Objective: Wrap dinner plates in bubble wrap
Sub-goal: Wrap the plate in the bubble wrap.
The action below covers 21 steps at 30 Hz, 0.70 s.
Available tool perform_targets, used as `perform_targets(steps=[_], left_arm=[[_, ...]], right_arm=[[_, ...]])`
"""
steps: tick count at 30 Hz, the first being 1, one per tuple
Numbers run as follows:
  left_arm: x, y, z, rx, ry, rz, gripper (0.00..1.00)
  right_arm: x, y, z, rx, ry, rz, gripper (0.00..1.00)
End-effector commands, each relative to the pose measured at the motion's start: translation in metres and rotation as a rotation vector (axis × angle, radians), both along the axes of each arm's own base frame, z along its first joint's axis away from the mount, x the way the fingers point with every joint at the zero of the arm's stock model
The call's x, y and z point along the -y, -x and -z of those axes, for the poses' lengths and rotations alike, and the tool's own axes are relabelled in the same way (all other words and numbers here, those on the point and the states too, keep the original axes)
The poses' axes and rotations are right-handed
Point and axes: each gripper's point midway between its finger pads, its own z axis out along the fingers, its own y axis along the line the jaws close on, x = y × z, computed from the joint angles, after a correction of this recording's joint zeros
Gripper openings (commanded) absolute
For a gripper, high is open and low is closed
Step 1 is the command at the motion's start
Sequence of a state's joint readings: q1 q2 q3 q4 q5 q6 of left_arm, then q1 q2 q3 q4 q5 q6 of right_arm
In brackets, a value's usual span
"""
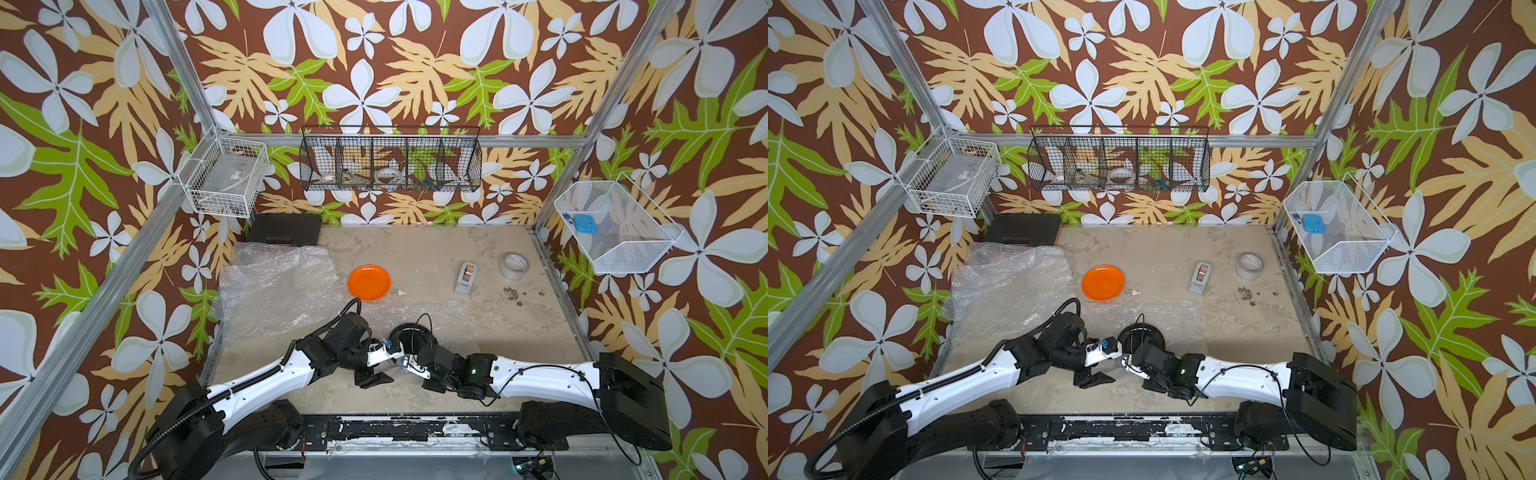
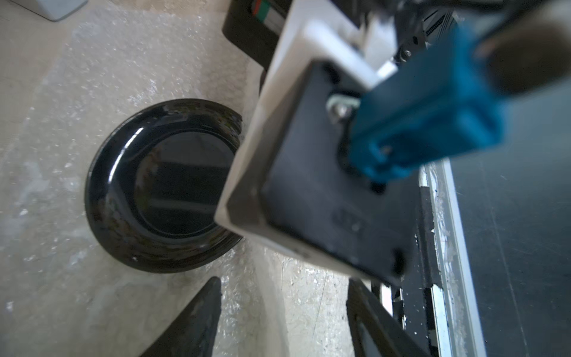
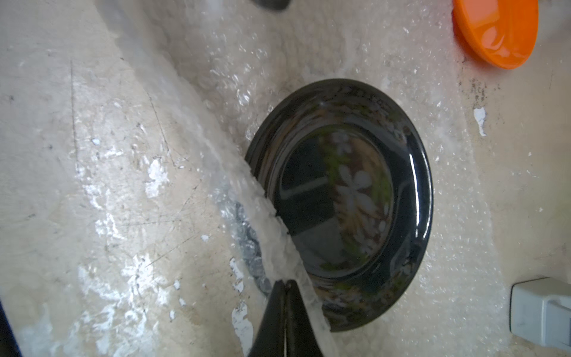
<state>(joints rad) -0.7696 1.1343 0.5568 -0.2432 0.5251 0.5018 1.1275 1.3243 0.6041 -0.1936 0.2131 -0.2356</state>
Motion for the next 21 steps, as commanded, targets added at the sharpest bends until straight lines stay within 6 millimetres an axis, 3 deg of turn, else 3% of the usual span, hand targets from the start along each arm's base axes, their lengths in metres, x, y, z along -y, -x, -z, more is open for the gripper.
perform_targets(steps=[1,7,14,18,21], left_arm=[[0.004,-0.001,0.003,0.009,-0.004,0.018,0.64],[-0.004,-0.012,0.026,0.012,-0.105,-0.025,0.56],[0.002,-0.013,0.035,-0.055,-0.138,-0.014,0.13],[0.005,-0.009,0.035,-0.088,-0.132,-0.002,0.01],[0.004,-0.012,0.034,-0.071,-0.137,-0.009,0.0]], right_arm=[[-0.005,-0.002,-0.005,-0.004,-0.041,0.021,0.06],[-0.004,-0.003,-0.006,-0.003,-0.056,0.032,0.06],[-0.003,-0.004,-0.009,0.0,-0.063,0.038,0.06],[-0.001,-0.006,-0.013,0.005,-0.071,0.046,0.06],[-0.001,-0.007,-0.02,0.014,-0.083,0.047,0.1]])
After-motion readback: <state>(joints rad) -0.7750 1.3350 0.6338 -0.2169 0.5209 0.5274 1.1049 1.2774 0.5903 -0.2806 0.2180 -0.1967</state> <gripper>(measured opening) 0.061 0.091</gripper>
